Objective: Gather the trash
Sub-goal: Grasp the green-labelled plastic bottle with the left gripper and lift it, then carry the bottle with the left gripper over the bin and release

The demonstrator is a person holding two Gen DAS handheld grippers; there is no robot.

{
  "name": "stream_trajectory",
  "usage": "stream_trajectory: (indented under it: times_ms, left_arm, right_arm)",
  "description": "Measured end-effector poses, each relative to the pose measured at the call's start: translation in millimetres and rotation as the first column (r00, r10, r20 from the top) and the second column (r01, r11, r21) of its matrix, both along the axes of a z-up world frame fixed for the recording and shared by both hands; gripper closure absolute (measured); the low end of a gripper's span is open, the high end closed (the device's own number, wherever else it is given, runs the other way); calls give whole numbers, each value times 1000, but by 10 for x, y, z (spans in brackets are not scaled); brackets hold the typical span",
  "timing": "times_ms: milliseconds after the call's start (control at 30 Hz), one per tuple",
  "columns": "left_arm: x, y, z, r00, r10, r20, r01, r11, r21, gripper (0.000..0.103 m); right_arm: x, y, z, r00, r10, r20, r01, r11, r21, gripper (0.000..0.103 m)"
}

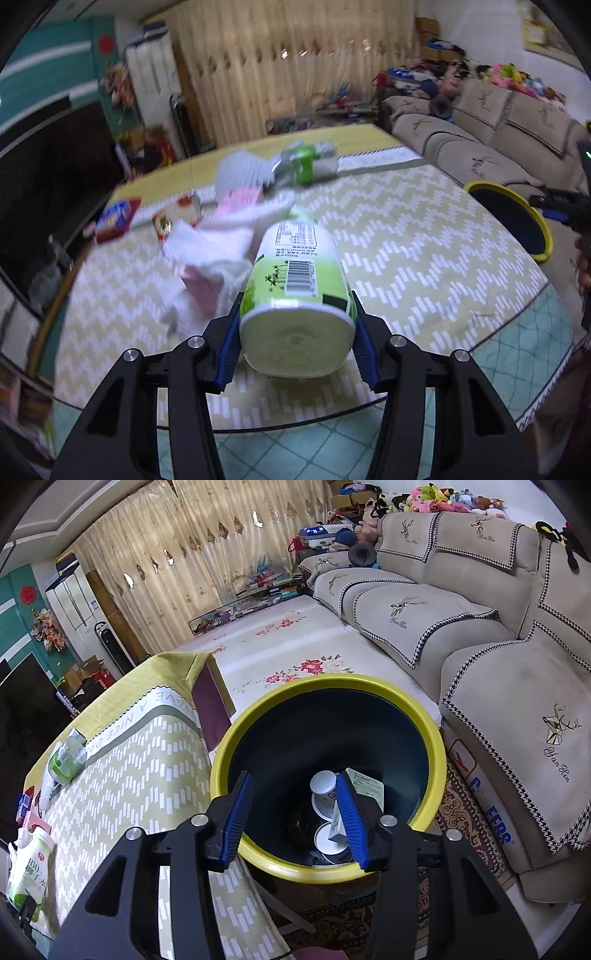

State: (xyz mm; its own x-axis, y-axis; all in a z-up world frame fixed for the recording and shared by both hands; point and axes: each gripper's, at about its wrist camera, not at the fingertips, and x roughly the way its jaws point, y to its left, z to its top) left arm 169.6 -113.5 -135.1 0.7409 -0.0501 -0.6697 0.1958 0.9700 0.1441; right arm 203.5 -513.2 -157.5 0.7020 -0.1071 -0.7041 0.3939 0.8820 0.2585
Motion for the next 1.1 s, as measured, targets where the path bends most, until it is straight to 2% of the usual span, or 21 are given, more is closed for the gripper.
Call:
stream_trajectory:
  times_ms: [100,233,400,933,1100]
  left_arm:
    - [-115,3,171,997,-52,56,52,999,4,51]
    - [-209,69,367,992,-81,94,85,996,-41,52]
    - [-346,64,541,986,-104,132,112,992,-51,52]
    - [-427,-274,777,970,-206,128,222,968,-117,52]
    - [-375,-501,842,960,-246,133,261,959,-110,52]
  right_arm:
    - [-31,8,29,1000,2,8,-2,1000,-1,58]
    - [-78,20,71,1000,7,20,-7,1000,0,58]
    - [-178,51,149,999,19,41,-19,1000,4,58]
    - [-582,18,256,996,38,75,-38,999,-4,52]
    - [-671,-107,267,995,23,93,-23,1000,3,52]
